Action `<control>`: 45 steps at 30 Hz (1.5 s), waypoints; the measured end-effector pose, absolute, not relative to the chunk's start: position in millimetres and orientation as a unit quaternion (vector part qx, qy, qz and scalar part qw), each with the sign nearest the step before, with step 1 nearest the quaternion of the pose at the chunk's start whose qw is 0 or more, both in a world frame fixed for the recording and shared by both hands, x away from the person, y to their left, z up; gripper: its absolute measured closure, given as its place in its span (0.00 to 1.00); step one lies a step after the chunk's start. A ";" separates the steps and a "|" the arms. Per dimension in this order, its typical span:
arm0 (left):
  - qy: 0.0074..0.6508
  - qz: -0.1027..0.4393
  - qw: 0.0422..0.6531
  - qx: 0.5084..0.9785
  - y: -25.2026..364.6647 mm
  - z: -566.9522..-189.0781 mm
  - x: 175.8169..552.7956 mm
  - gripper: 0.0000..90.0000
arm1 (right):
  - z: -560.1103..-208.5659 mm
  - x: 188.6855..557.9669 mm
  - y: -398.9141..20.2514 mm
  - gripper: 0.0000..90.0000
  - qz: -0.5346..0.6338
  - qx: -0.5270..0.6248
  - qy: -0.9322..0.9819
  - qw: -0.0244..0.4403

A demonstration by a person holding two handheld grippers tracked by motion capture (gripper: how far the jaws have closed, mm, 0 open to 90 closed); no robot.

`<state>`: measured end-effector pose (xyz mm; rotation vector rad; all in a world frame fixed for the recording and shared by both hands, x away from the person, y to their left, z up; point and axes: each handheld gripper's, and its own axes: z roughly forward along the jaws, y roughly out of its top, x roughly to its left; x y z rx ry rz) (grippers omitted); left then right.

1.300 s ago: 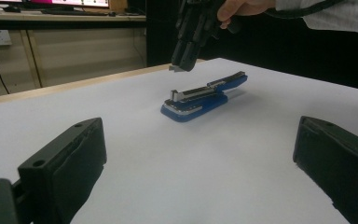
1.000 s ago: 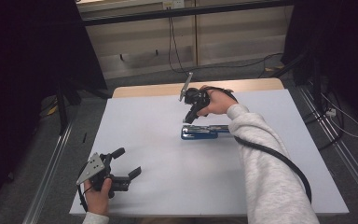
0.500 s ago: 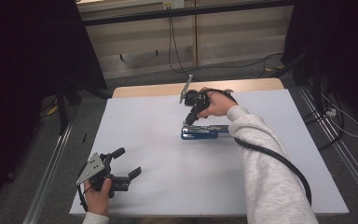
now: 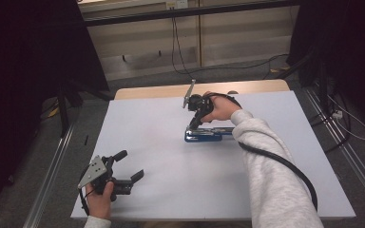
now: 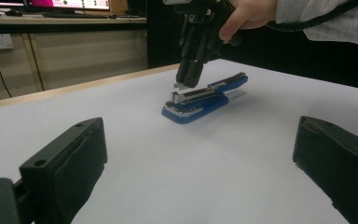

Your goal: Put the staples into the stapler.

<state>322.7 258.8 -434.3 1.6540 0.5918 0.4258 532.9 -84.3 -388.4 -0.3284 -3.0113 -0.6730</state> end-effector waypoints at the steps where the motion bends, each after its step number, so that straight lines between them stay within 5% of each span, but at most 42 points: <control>1: 0.257 0.185 0.619 0.719 258.8 -434.4 322.7 0.03 | -388.9 532.8 -84.6 0.87 -0.216 -0.107 -0.970 0.021; 40: 0.258 0.183 0.618 0.719 257.7 -435.0 323.1 0.03 | -398.2 534.2 -81.7 0.87 -0.201 -0.109 -0.973 0.024; 45: 0.259 0.182 0.617 0.721 257.5 -435.3 323.4 0.03 | -399.3 534.9 -81.6 0.78 -0.214 -0.114 -0.970 0.021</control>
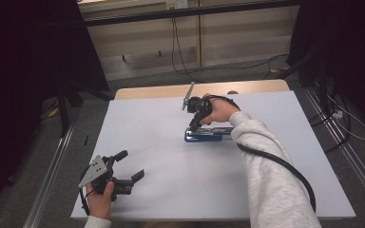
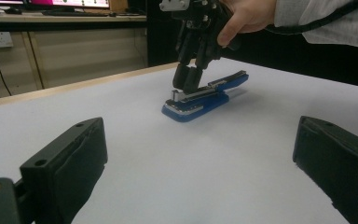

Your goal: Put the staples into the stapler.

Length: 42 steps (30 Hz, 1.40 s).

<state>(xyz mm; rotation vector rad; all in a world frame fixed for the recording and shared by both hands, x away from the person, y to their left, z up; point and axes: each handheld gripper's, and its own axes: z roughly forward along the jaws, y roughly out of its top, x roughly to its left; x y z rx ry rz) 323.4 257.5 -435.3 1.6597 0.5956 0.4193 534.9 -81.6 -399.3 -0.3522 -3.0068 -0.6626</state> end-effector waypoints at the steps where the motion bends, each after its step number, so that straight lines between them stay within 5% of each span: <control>1: 0.258 0.182 0.617 0.721 257.3 -435.4 323.5 0.03 | -399.4 534.6 -82.2 0.78 -0.217 -0.113 -0.969 0.020; 35: 0.283 0.143 0.588 0.745 237.5 -434.8 338.7 0.03 | -396.0 497.8 -139.7 0.21 -0.285 -0.202 -0.936 -0.037; 42: 0.278 0.131 0.582 0.753 228.0 -434.9 341.2 0.03 | -394.2 488.7 -158.7 0.16 -0.293 -0.224 -0.928 -0.050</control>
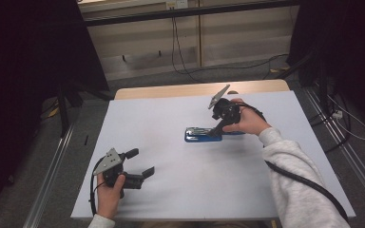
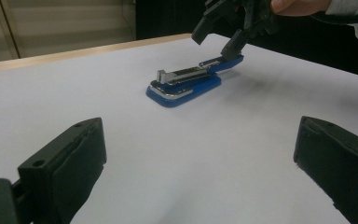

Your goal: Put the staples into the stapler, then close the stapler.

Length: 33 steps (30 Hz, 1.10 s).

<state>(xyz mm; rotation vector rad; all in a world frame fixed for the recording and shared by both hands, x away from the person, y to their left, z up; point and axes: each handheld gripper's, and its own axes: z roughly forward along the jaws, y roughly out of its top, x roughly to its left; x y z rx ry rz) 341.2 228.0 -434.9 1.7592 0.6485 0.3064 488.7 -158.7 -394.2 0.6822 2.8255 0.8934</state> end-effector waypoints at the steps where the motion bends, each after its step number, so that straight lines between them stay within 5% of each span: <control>1: 0.277 0.130 0.582 0.753 226.6 -434.9 342.0 0.03 | -393.7 487.4 -161.4 0.14 0.294 0.227 0.927 0.053; 33: 0.283 0.114 0.574 0.760 201.8 -432.3 362.0 0.03 | -404.6 440.8 -220.5 0.11 0.322 0.282 0.900 0.086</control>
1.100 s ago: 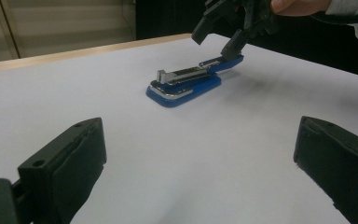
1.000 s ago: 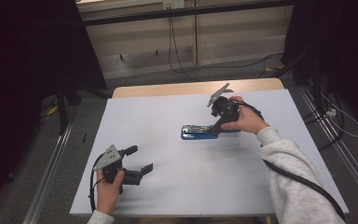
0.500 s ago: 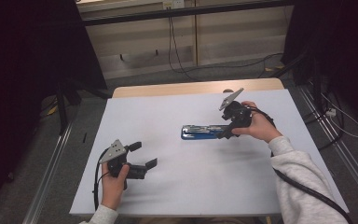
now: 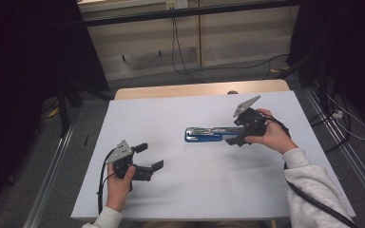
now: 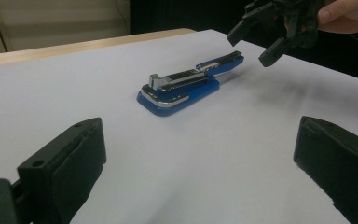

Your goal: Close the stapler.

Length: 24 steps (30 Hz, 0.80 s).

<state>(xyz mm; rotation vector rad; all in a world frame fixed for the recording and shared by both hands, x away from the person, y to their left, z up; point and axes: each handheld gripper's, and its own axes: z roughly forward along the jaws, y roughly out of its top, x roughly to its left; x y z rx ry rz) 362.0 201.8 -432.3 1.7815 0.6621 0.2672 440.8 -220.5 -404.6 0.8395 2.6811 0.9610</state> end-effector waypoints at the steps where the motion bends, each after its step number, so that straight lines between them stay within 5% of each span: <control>1: 0.284 0.114 0.574 0.760 200.7 -432.2 362.8 0.03 | -404.1 439.7 -222.7 0.11 0.324 0.285 0.898 0.087; 24: 0.293 0.116 0.567 0.761 181.0 -432.8 385.6 0.03 | -403.4 426.0 -253.5 0.11 0.345 0.326 0.872 0.118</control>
